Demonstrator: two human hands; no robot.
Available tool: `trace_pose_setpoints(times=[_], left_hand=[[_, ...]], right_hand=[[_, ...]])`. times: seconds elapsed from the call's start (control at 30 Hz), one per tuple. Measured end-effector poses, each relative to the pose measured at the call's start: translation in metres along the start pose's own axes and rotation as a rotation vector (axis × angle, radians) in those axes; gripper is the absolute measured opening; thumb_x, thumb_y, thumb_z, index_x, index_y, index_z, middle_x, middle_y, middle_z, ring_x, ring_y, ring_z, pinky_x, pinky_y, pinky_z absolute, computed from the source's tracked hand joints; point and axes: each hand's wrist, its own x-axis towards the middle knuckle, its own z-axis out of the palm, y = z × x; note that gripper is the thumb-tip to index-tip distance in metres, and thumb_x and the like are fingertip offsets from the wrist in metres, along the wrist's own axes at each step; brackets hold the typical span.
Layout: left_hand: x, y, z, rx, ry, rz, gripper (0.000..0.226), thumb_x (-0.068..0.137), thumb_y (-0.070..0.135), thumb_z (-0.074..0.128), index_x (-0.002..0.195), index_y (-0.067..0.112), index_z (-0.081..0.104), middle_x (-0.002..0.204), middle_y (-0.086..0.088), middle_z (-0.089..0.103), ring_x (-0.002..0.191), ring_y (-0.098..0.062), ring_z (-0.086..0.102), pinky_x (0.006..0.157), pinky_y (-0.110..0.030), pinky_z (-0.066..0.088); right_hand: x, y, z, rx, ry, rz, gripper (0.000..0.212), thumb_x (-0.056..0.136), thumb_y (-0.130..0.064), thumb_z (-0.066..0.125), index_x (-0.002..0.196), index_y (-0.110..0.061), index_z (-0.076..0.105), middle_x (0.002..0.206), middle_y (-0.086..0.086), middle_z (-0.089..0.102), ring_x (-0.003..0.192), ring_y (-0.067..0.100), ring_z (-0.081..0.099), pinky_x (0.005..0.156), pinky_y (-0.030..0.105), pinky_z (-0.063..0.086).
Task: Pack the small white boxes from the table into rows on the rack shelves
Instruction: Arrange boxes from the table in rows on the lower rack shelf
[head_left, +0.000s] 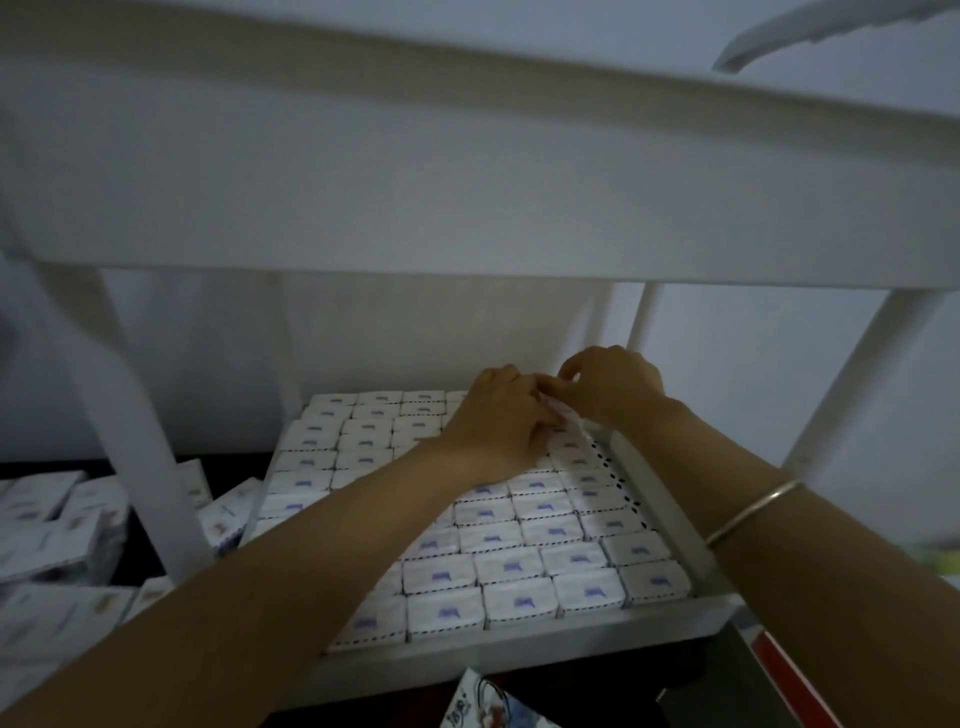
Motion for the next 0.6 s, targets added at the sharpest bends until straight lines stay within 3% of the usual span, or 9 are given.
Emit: trace_pose_setpoints(times=[0.07, 0.17, 0.27, 0.33, 0.4, 0.5, 0.6], left_hand=[[-0.002, 0.003, -0.007, -0.033, 0.001, -0.016, 0.03, 0.096, 0.02, 0.05, 0.118, 0.027, 0.069, 0.126, 0.007, 0.063, 0.105, -0.021, 0.053, 0.098, -0.027, 0.031], [-0.01, 0.003, -0.019, -0.146, -0.026, -0.158, 0.042, 0.087, 0.003, 0.049, 0.116, 0.026, 0.069, 0.113, 0.0, 0.067, 0.103, -0.02, 0.055, 0.087, -0.024, 0.036], [-0.022, 0.004, -0.032, -0.263, -0.022, -0.312, 0.045, 0.085, 0.0, 0.046, 0.11, 0.029, 0.069, 0.117, 0.005, 0.065, 0.107, -0.014, 0.056, 0.094, -0.026, 0.043], [-0.03, 0.007, -0.039, -0.283, -0.025, -0.375, 0.042, 0.087, 0.001, 0.046, 0.106, 0.03, 0.069, 0.116, 0.009, 0.066, 0.106, -0.012, 0.06, 0.095, -0.029, 0.047], [-0.04, 0.01, -0.048, -0.327, -0.043, -0.39, 0.04, 0.088, 0.001, 0.046, 0.106, 0.029, 0.069, 0.113, 0.009, 0.068, 0.104, -0.012, 0.062, 0.095, -0.031, 0.049], [-0.063, 0.016, -0.063, -0.399, -0.046, -0.357, 0.039, 0.087, 0.0, 0.045, 0.105, 0.024, 0.069, 0.104, 0.01, 0.069, 0.1, -0.009, 0.063, 0.091, -0.022, 0.049], [-0.095, 0.029, -0.08, -0.466, -0.037, -0.338, 0.041, 0.086, -0.003, 0.043, 0.1, 0.025, 0.071, 0.094, 0.014, 0.068, 0.088, 0.001, 0.063, 0.079, -0.01, 0.047]], right_hand=[[0.001, 0.0, 0.003, 0.014, -0.068, -0.027, 0.059, 0.088, -0.071, 0.041, 0.092, -0.022, 0.075, 0.092, 0.001, 0.071, 0.082, 0.019, 0.064, 0.063, 0.027, 0.044], [0.0, -0.003, 0.008, 0.027, -0.22, -0.029, 0.062, 0.094, -0.068, 0.027, 0.096, -0.024, 0.071, 0.088, 0.002, 0.067, 0.087, 0.022, 0.063, 0.075, 0.033, 0.048], [-0.004, -0.006, 0.012, -0.004, -0.336, -0.05, 0.051, 0.102, -0.05, 0.021, 0.132, -0.026, 0.055, 0.116, 0.01, 0.063, 0.104, 0.028, 0.06, 0.092, 0.04, 0.048], [-0.01, -0.006, 0.012, 0.017, -0.337, -0.015, 0.056, 0.102, -0.051, 0.017, 0.138, -0.023, 0.049, 0.133, 0.012, 0.057, 0.117, 0.03, 0.055, 0.097, 0.04, 0.043], [-0.019, -0.006, 0.012, 0.005, -0.35, 0.009, 0.058, 0.101, -0.055, 0.011, 0.15, -0.031, 0.029, 0.145, 0.011, 0.047, 0.127, 0.031, 0.049, 0.102, 0.043, 0.038], [-0.033, -0.01, 0.004, -0.057, -0.331, 0.027, 0.058, 0.099, -0.057, 0.008, 0.152, -0.039, -0.008, 0.144, 0.014, 0.048, 0.123, 0.033, 0.053, 0.095, 0.043, 0.042], [-0.056, -0.02, -0.013, -0.061, -0.182, 0.0, 0.059, 0.101, -0.053, 0.012, 0.154, -0.033, -0.002, 0.126, 0.012, 0.061, 0.11, 0.03, 0.058, 0.081, 0.038, 0.044]])
